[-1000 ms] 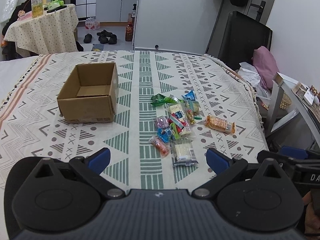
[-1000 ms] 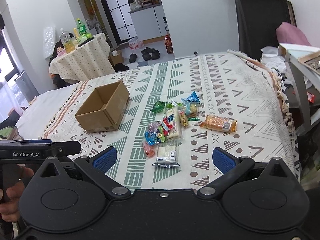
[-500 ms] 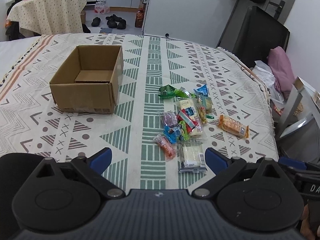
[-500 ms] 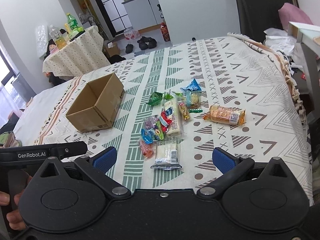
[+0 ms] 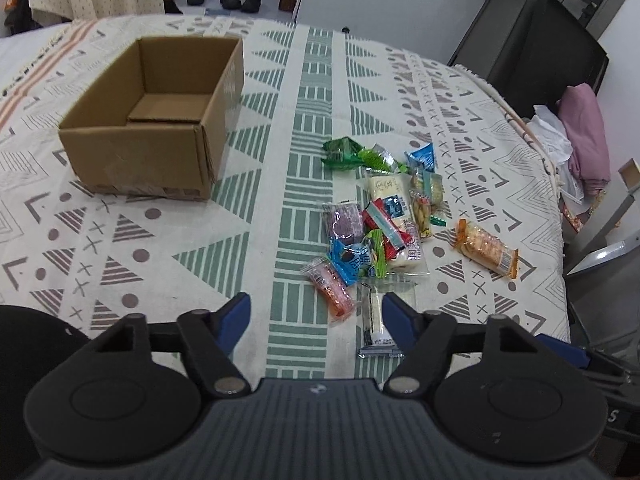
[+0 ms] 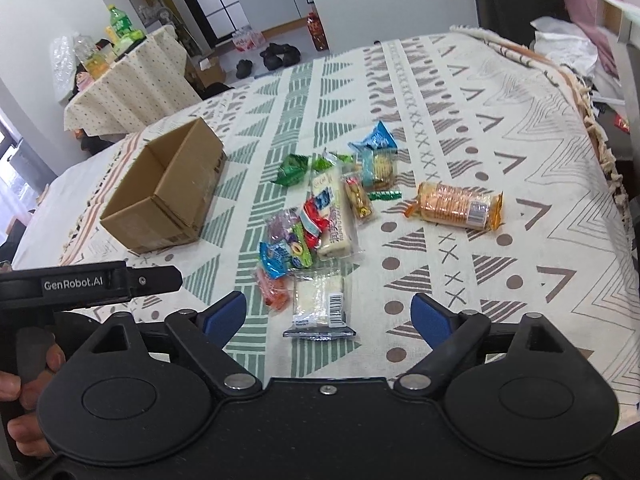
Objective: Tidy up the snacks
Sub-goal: 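Grasp the orange candy packet with the left tool while the right tool grasps the white bread packet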
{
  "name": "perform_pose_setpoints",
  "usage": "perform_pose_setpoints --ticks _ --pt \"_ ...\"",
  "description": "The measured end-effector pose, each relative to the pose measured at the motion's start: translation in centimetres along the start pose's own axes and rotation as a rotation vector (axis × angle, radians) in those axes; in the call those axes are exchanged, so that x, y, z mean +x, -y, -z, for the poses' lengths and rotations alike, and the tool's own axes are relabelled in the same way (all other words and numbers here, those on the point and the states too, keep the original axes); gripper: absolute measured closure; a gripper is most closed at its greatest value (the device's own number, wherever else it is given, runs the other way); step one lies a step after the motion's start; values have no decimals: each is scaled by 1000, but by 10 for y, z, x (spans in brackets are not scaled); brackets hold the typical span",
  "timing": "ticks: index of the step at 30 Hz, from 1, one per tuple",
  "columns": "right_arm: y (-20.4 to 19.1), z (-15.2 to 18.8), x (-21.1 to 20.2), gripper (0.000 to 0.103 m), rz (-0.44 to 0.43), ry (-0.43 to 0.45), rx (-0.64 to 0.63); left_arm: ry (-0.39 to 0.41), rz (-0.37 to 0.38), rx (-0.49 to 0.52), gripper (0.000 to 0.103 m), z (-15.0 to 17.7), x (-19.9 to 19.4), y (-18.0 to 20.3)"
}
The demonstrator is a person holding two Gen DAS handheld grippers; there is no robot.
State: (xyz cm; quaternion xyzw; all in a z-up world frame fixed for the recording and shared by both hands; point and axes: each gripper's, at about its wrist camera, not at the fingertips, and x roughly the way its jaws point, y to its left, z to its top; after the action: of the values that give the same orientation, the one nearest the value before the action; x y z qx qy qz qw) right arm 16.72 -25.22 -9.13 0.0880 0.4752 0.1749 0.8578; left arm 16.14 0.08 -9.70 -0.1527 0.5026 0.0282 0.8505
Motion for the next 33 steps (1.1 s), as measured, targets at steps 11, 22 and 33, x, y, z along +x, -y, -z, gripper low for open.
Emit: perform_pose_setpoints --ticks 11,22,33 --pt "12 0 44 24 27 -65 59 -69 -11 -55 53 -13 49 -9" --pt "0 2 91 27 29 -145 37 -160 19 -109 59 -17 93 -11" --pt "-5 7 122 32 36 -189 -4 -247 47 -149 59 -9 128 0"
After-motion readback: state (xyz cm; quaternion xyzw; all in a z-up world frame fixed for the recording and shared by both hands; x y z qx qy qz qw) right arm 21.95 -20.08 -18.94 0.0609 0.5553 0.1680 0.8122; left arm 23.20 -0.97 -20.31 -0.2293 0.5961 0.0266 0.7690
